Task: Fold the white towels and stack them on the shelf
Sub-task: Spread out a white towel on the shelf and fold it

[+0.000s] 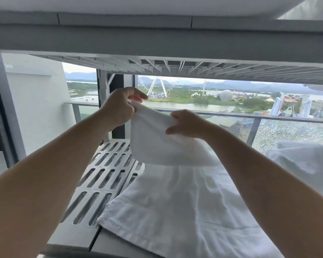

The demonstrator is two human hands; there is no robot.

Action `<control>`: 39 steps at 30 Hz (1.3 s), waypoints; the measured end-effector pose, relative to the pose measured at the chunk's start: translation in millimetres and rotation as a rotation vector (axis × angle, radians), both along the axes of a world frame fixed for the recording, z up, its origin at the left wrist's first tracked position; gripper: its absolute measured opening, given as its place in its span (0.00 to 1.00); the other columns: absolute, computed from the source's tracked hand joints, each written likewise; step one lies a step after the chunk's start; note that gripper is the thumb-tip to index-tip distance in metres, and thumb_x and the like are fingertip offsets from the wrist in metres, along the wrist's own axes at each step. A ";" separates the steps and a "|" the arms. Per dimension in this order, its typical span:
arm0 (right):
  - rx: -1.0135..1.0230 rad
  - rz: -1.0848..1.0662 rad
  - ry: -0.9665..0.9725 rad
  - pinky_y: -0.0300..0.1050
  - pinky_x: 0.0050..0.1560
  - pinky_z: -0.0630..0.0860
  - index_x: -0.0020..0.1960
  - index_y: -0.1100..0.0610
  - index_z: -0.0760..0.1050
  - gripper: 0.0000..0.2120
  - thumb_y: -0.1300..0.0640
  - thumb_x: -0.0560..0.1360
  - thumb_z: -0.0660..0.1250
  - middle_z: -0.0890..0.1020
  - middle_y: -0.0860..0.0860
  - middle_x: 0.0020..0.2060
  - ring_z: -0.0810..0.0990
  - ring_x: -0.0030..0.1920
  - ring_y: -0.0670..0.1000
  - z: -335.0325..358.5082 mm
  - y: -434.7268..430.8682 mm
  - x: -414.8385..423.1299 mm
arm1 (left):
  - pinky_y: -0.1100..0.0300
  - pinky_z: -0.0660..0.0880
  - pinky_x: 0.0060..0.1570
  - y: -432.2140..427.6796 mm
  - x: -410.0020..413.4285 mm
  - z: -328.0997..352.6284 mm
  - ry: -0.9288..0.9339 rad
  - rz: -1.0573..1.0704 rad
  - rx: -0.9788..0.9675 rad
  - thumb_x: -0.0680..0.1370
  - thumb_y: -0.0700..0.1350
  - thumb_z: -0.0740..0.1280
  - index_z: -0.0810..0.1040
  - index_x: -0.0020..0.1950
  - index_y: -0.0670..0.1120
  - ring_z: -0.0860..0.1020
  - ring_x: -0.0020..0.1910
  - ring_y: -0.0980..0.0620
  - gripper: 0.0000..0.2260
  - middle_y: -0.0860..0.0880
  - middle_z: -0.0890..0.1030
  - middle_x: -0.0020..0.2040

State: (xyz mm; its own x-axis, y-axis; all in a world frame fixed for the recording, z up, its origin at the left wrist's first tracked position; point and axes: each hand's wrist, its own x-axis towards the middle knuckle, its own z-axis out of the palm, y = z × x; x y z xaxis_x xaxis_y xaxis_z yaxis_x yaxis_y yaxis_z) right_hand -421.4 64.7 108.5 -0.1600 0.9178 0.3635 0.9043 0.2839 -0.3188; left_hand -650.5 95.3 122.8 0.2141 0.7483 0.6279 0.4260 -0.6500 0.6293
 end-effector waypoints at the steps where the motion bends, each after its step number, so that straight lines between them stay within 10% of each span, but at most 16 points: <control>1: 0.096 -0.046 -0.061 0.41 0.33 0.65 0.41 0.56 0.75 0.13 0.50 0.69 0.76 0.76 0.51 0.36 0.74 0.40 0.53 5.8 -0.7 1.3 | 0.64 0.80 0.41 5.1 -1.5 3.6 0.001 0.034 0.034 0.72 0.23 0.63 0.81 0.55 0.54 0.79 0.53 0.53 0.26 0.52 0.81 0.56; 7: -0.060 -0.059 0.172 0.37 0.30 0.73 0.42 0.56 0.82 0.11 0.50 0.65 0.78 0.83 0.50 0.33 0.80 0.31 0.47 18.6 -16.1 15.0 | 0.68 0.71 0.37 36.8 -4.2 2.8 0.038 0.307 0.225 0.71 0.27 0.65 0.82 0.55 0.47 0.78 0.50 0.50 0.20 0.49 0.83 0.53; 12: -0.434 -0.193 -0.085 0.48 0.48 0.83 0.50 0.54 0.82 0.15 0.52 0.66 0.78 0.86 0.52 0.44 0.86 0.44 0.53 15.1 -28.4 45.7 | 0.55 0.74 0.47 57.3 3.8 -3.1 0.066 0.396 0.286 0.69 0.26 0.61 0.82 0.52 0.45 0.76 0.52 0.42 0.20 0.43 0.79 0.52; 16: -0.026 -0.365 -0.234 0.43 0.39 0.72 0.39 0.51 0.75 0.10 0.52 0.66 0.76 0.79 0.49 0.36 0.80 0.42 0.54 1.8 -26.7 78.4 | 0.55 0.72 0.42 73.0 18.4 -13.2 0.056 0.414 0.332 0.71 0.27 0.61 0.82 0.51 0.44 0.76 0.49 0.42 0.18 0.40 0.78 0.52; 19: 0.540 -0.625 -0.438 0.52 0.54 0.71 0.58 0.51 0.75 0.19 0.50 0.69 0.73 0.78 0.54 0.51 0.77 0.55 0.58 -25.6 -8.6 92.8 | 0.53 0.72 0.44 86.9 39.3 -27.1 -0.013 0.464 0.292 0.74 0.28 0.60 0.79 0.57 0.43 0.77 0.51 0.39 0.18 0.39 0.77 0.56; 23: 0.058 -0.567 -0.378 0.59 0.77 0.53 0.81 0.51 0.40 0.43 0.40 0.78 0.63 0.49 0.60 0.79 0.48 0.79 0.63 -84.0 17.9 102.3 | 0.40 0.65 0.71 72.2 98.0 -80.7 0.370 0.504 -0.008 0.81 0.44 0.66 0.63 0.74 0.43 0.64 0.74 0.35 0.24 0.34 0.64 0.75; 27: 0.025 -0.463 -0.336 0.51 0.73 0.65 0.72 0.53 0.67 0.23 0.47 0.80 0.60 0.69 0.56 0.72 0.65 0.73 0.57 -150.6 21.6 101.9 | 0.41 0.70 0.64 37.7 141.5 -146.3 0.719 0.203 -0.101 0.82 0.56 0.57 0.70 0.68 0.50 0.74 0.64 0.44 0.18 0.46 0.75 0.66; 30: -0.012 -0.510 -0.391 0.50 0.64 0.71 0.62 0.53 0.77 0.17 0.48 0.79 0.59 0.77 0.55 0.61 0.73 0.63 0.56 -169.4 14.5 100.3 | 0.41 0.60 0.72 27.5 145.9 -178.7 0.970 0.086 -0.315 0.82 0.60 0.54 0.65 0.75 0.50 0.61 0.76 0.40 0.24 0.40 0.63 0.77; 34: 0.042 -0.573 -0.289 0.50 0.58 0.72 0.57 0.54 0.77 0.17 0.49 0.82 0.52 0.80 0.55 0.55 0.76 0.57 0.57 -181.7 9.4 102.9 | 0.41 0.48 0.78 22.6 135.8 -197.8 0.764 0.147 -0.188 0.84 0.57 0.53 0.47 0.82 0.50 0.41 0.81 0.40 0.29 0.41 0.41 0.82; 39: -0.203 -0.443 -0.061 0.53 0.66 0.68 0.64 0.53 0.75 0.26 0.41 0.83 0.45 0.76 0.56 0.65 0.74 0.66 0.57 -191.3 4.4 105.1 | 0.46 0.63 0.74 8.6 118.5 -204.2 0.483 0.257 -0.253 0.80 0.38 0.53 0.53 0.78 0.40 0.57 0.76 0.38 0.25 0.38 0.55 0.77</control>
State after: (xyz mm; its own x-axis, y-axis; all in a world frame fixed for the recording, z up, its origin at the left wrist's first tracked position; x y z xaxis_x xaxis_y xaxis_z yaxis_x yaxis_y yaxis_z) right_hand -316.3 69.1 -82.7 0.2462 0.9538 0.1724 0.9428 -0.1945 -0.2705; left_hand -532.1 103.9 -81.4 0.2238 0.9271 0.3005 0.8258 -0.3442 0.4468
